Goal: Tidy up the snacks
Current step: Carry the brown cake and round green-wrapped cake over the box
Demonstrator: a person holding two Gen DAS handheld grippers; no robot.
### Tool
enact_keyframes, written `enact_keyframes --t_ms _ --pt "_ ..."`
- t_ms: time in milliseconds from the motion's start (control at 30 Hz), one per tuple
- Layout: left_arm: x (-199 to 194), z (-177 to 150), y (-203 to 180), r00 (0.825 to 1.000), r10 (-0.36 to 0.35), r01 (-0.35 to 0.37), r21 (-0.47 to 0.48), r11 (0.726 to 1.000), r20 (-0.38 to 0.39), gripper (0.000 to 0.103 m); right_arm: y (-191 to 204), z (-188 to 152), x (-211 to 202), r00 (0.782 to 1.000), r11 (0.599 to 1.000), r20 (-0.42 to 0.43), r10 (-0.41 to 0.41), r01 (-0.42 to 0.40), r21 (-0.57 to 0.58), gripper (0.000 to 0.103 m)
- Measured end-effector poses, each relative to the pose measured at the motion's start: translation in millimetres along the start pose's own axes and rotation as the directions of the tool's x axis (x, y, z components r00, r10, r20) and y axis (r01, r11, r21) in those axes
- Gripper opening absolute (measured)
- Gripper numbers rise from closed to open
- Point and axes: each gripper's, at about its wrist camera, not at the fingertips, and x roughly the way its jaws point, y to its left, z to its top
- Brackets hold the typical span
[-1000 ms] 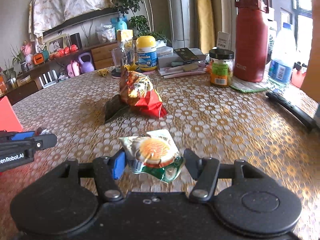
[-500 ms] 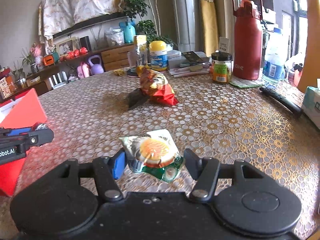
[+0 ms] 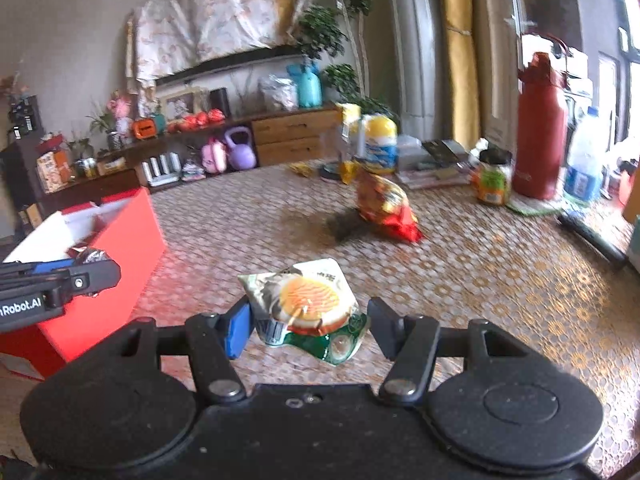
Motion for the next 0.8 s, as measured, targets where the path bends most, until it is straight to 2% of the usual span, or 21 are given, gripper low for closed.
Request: enact_keyframes --t_ms 200,333,633,800 --pt "-14.7 8.6 32.6 0.996 0.084 -0.083 -0.043 0.996 0.032 0.032 39.0 13.4 -1.3 0.995 0.994 0.019 0.096 -0.094 -0.061 0.059" --pt "-21.7 12.5 58.3 0.987 0.153 -0.149 -0.077 0.986 0.041 0.032 73.4 23.7 4.2 0.984 0.977 0.019 0.175 -0.172 -0.123 0.059" --pt "-33.0 3.8 122.8 0.951 0.31 -0.306 -0.159 0.939 0.003 0.032 156.8 45.1 26.3 0.937 0.906 -0.019 0.35 -0.343 -0.247 0.059" --pt "-31.3 -3.5 149.4 0.933 0.356 -0.357 -0.19 0.914 -0.04 0.032 195.1 44.2 47.6 0.914 0.864 -0.081 0.397 -0.402 -0.303 0.059"
